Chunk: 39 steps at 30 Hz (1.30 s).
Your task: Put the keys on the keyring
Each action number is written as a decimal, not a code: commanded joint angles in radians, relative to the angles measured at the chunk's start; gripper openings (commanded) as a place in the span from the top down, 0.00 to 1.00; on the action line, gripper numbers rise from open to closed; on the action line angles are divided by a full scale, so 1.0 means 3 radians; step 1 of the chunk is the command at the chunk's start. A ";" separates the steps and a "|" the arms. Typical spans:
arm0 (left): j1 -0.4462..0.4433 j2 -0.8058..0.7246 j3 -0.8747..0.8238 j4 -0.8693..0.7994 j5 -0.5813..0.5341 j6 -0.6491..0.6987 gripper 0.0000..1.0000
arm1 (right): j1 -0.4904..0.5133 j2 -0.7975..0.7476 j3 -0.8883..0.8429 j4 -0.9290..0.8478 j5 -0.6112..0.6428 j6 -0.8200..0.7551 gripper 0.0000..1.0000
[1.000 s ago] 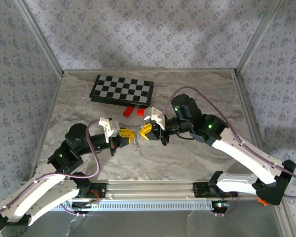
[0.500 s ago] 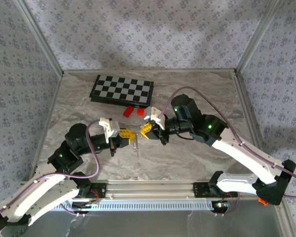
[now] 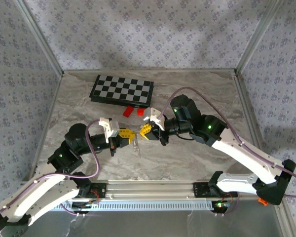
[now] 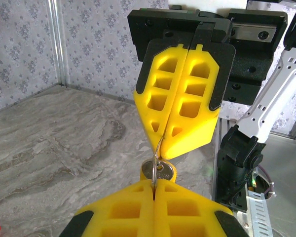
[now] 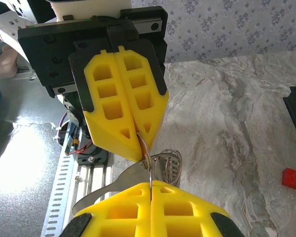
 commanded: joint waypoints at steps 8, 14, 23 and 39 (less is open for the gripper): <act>0.0015 -0.0014 0.0123 0.0156 0.0060 0.0009 1.00 | 0.0061 -0.0021 0.0094 0.0074 -0.0067 -0.0035 1.00; 0.0015 -0.0017 0.0136 0.0116 0.0058 0.0016 1.00 | 0.0097 -0.0006 0.0122 0.0057 -0.0067 -0.0038 1.00; 0.0016 -0.0001 0.0154 0.0053 0.0065 0.0029 1.00 | 0.0148 -0.0011 0.0146 0.0016 -0.0016 -0.0075 1.00; 0.0014 0.0035 0.0298 -0.0239 0.0064 0.0115 1.00 | 0.0224 -0.0010 0.0176 -0.0083 0.0148 -0.0169 1.00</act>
